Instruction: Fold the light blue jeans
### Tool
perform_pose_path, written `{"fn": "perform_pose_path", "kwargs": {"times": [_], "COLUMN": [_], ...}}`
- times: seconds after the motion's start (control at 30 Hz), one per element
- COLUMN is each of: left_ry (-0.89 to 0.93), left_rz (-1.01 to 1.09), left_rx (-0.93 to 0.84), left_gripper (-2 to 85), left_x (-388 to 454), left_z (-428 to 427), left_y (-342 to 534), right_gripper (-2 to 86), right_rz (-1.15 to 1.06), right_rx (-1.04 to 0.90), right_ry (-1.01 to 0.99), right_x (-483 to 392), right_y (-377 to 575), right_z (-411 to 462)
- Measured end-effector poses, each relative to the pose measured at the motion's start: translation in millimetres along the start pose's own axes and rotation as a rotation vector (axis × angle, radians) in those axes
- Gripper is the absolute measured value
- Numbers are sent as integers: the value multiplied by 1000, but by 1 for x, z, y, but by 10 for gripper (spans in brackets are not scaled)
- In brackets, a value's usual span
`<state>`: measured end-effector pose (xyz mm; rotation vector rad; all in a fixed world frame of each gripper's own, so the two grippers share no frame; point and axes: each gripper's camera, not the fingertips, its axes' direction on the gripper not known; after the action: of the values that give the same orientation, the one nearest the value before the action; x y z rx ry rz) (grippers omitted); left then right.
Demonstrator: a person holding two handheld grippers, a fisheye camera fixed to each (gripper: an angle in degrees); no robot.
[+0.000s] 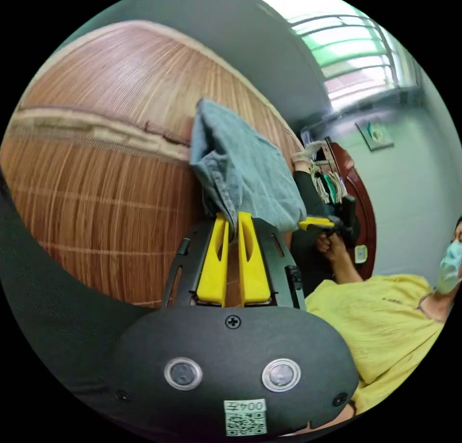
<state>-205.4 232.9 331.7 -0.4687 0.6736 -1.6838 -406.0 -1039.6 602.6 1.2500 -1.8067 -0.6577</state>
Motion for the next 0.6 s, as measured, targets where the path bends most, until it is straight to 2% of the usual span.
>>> {"fn": "perform_pose_path", "kwargs": {"times": [0.1,0.2,0.27,0.43,0.6], "left_ry": [84,-78,-201,-229,-521], "left_rz": [-158,-209,-78,220,348], "left_rx": [94,314,420,320,150], "left_gripper": [62,55,40,23,9], "left_x": [-12,16,63,152,194], "left_z": [-5,-38,-39,49,159], "left_y": [15,33,31,-25,-74], "right_gripper": [55,68,79,73,42], "right_rz": [59,55,64,48,51], "right_rx": [-9,18,35,36,-26], "right_ry": [48,70,91,101,150], "right_x": [2,-3,-2,-5,-8], "right_y": [13,21,24,19,14], "right_z": [19,16,20,33,50]}}
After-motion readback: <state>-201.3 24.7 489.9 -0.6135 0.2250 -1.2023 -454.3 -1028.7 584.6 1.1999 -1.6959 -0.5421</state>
